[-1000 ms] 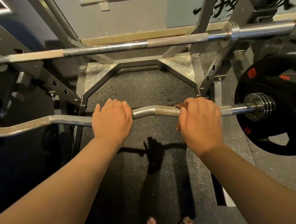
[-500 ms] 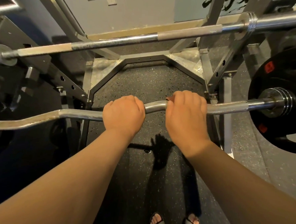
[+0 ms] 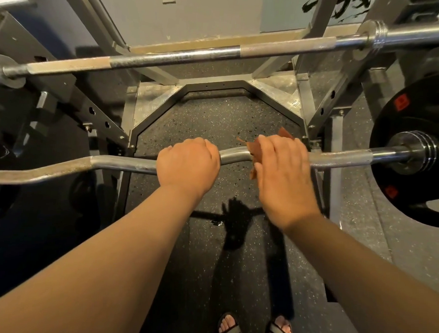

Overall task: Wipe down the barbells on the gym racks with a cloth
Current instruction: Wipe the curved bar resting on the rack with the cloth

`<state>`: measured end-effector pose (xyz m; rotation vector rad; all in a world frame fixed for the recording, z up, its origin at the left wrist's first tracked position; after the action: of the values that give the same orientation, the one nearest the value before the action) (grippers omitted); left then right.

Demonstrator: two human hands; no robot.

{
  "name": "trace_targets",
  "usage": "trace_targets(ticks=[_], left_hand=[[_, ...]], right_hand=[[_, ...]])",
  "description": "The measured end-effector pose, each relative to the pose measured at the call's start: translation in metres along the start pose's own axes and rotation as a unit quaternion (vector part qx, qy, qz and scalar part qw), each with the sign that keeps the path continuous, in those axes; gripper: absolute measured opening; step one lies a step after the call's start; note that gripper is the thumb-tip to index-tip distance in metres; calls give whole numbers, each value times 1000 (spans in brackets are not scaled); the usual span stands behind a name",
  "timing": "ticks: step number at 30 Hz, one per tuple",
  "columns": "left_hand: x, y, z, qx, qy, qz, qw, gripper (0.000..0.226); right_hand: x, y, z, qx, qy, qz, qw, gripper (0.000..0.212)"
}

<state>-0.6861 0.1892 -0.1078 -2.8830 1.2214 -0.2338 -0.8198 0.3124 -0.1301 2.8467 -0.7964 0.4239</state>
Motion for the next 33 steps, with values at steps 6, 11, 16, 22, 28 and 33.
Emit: trace_targets(ticks=[6,11,16,22,28,33], left_hand=[[1,0,3,5,7,0,1000,26],[1,-1,3,-4,-1,-5,1000,20],[1,0,7,-5,-4,-11,1000,21],[3,1,6,10,6,20,1000,24],[3,6,7,20,1,10,1000,31],[4,4,7,-12,-44,-29,999,26]], right_hand=[[-49,-3,-18,-33,-1,-18,999,49],[-33,-15,-17,-77,92,118,986,38],[22,1,-5,-31,90,23,995,25],[-6,10,-20,32,55,-4,998,28],[10,4,-18,-31,130,101,986,16],[53,8,5,44,67,-53,995,40]])
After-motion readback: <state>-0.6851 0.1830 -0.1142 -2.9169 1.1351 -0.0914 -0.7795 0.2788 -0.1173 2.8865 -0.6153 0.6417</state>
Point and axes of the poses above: each hand's wrist, its own y-axis towards the middle knuckle, its own z-axis out of the palm, x = y × z, the point moved 3 cm from there along y, towards the middle knuckle, and after that the axes turned 15 degrees about z, right-handed, at the moved point
